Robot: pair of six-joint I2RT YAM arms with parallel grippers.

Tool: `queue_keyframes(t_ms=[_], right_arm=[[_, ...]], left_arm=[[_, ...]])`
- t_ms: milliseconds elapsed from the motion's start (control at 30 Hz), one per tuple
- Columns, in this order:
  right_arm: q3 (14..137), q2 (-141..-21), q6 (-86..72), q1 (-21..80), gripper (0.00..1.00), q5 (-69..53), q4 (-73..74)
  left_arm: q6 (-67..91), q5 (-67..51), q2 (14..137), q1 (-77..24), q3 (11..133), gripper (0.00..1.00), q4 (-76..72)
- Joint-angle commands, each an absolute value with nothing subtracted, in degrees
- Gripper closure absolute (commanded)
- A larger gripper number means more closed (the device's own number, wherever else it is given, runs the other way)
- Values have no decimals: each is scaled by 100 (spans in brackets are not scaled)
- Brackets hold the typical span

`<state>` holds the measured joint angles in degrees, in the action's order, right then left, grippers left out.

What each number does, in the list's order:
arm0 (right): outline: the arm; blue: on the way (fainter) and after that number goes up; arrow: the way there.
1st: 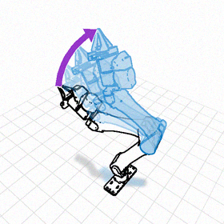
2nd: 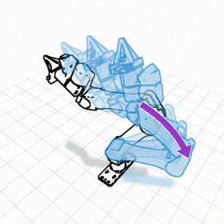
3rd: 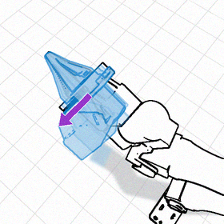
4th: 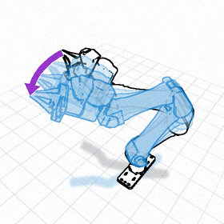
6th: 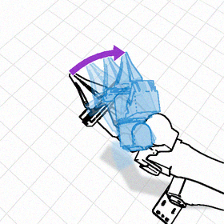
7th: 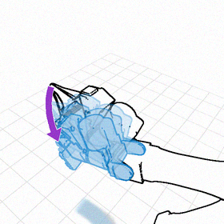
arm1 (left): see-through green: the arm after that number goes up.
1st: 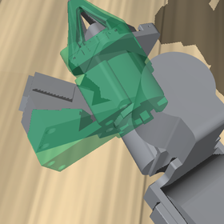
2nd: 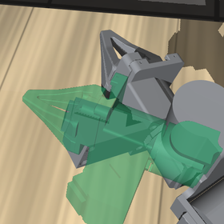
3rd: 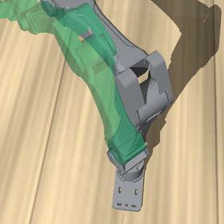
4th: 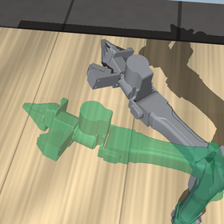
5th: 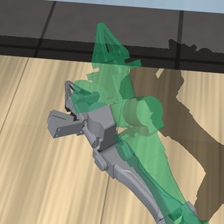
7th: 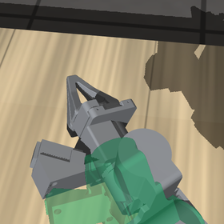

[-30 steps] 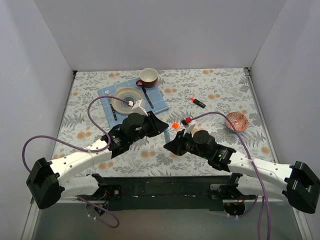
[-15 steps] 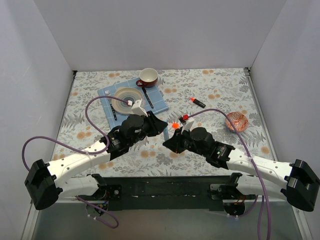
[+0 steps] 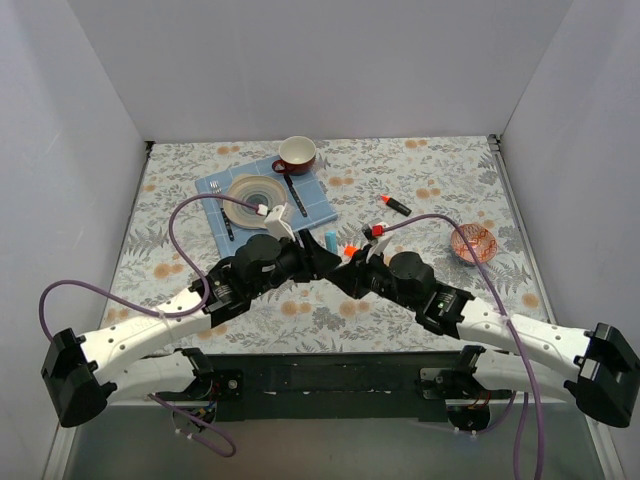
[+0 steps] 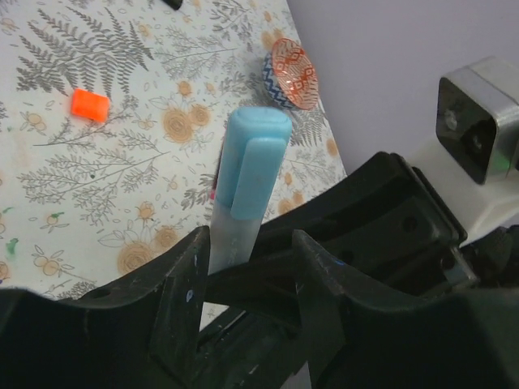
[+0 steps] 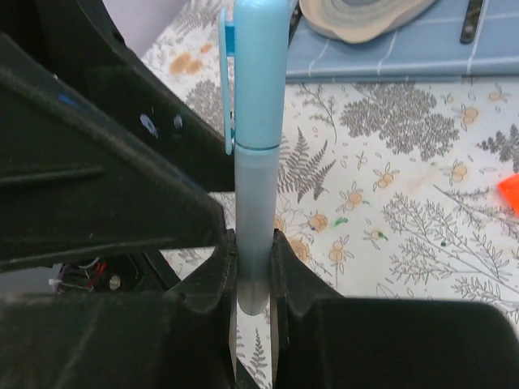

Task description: Insert the pens into the pen caps

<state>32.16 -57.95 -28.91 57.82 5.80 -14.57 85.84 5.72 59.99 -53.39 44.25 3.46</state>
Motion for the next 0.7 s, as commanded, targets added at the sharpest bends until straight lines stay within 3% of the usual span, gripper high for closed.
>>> queue_keyframes(t_ms=[0, 233, 667], right_arm=[[3270, -5494, -2760, 5757, 99, 545, -2329], [3050, -4993, -2593, 5757, 99, 115, -2338], [2751, -3991, -2830, 5748, 99, -1352, -2206]], left_arm=[[8587, 9, 5616, -5458, 4394, 53, 404], [8359, -343, 5423, -5458, 4561, 38, 466], [7699, -1380, 4975, -5458, 4974, 30, 141]])
